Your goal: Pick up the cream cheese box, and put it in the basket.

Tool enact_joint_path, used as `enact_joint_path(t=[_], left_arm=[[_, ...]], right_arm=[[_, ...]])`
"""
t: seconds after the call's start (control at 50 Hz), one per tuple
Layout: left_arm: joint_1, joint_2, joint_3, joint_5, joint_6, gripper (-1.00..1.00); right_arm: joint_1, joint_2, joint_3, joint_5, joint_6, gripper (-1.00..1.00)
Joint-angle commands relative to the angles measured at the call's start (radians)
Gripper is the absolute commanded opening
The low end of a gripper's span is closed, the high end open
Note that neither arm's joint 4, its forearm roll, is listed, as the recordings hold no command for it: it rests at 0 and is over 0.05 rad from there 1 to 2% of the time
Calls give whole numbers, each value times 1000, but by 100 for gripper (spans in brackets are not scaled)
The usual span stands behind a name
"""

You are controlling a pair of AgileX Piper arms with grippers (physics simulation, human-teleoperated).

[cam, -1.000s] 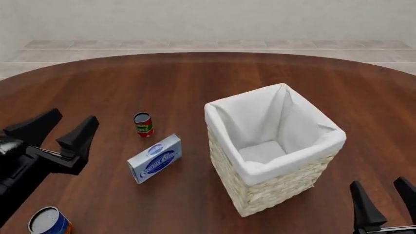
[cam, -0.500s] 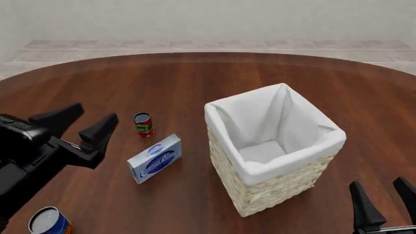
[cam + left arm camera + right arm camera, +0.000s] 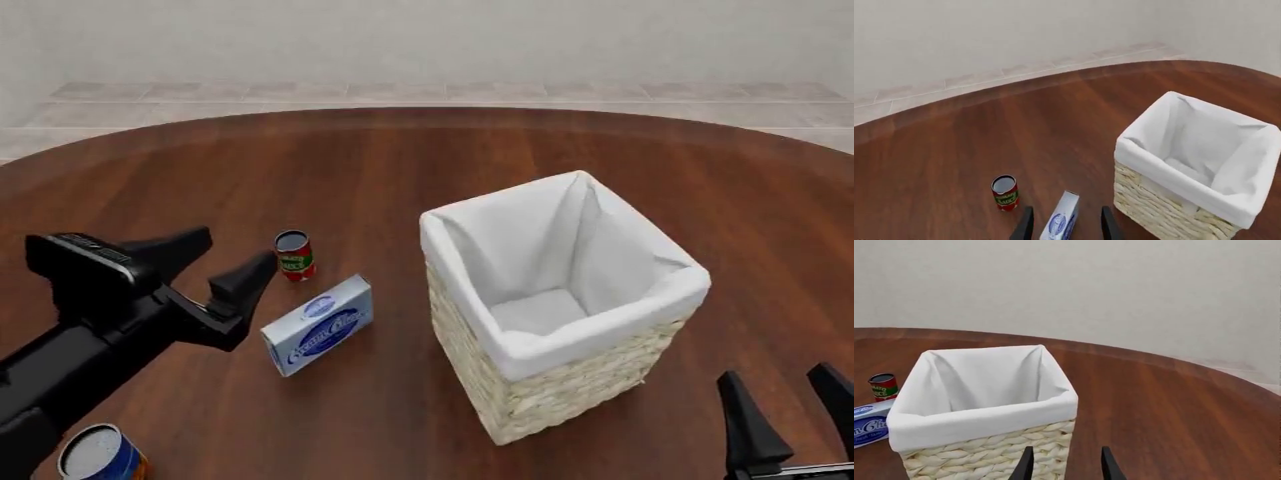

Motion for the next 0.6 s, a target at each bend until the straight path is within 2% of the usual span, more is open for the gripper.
enact_joint_path(t=[0.02, 0.28, 0.6], left_arm=[[-1, 42, -3, -1, 10, 100], [4, 80, -8, 15, 25, 100], [38, 107, -15, 23, 83, 100]], right_arm=[[3, 0, 0, -2, -7, 100], [1, 0, 2, -1, -6, 100], [6, 1, 3, 2, -8, 100]])
